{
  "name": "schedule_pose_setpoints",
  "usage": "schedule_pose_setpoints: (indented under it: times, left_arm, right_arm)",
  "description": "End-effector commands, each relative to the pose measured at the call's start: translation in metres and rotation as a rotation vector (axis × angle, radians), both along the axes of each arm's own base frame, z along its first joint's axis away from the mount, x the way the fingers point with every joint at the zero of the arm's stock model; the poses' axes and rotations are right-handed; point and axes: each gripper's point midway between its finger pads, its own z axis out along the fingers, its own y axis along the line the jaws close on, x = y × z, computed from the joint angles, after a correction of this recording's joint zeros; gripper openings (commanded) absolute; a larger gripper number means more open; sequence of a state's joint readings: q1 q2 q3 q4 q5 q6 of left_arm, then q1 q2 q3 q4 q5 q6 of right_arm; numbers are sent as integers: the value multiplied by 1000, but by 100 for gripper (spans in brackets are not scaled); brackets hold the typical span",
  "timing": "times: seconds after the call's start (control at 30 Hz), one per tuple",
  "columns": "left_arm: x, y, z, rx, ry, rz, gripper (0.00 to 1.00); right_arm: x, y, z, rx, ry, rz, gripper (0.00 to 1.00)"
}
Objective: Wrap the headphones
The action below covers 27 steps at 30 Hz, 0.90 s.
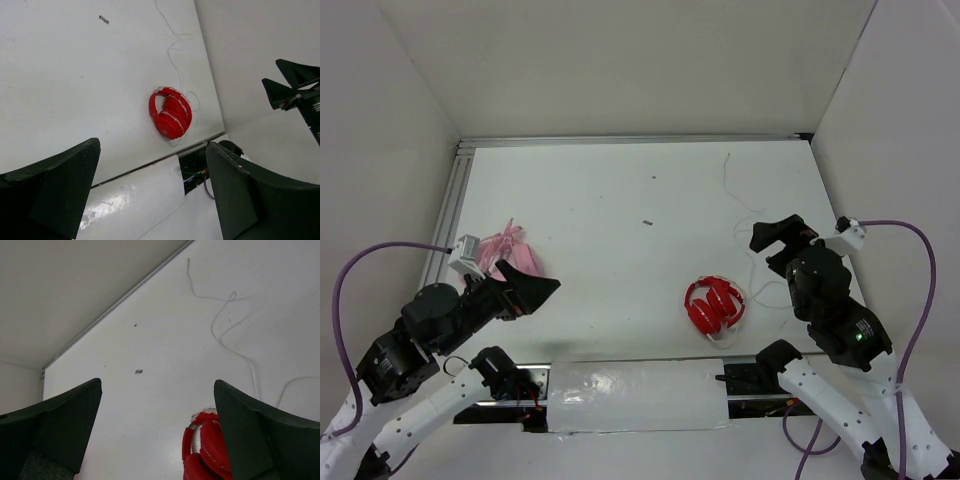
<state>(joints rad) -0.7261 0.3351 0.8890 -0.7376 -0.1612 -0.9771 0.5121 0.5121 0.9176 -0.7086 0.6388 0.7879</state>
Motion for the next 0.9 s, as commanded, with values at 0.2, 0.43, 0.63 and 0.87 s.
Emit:
schedule_pose_setpoints:
  times: [0.2,0.43,0.63,0.87]
  left_arm:
    - [9,-17,-19,81,69,-40,99]
    - [20,-33,-31,151,88,-93,99]
    - [24,-40,-35,157,47,-122,99]
    - [27,-45,-51,192,104,-130,99]
  right_arm:
    - [-10,-19,-34,69,143,-169,100]
    - [-8,-5,-69,38,217,-99,100]
    - [-6,9,-114,-12,350,-39,100]
    - [-6,10,-178,-53,635,-56,100]
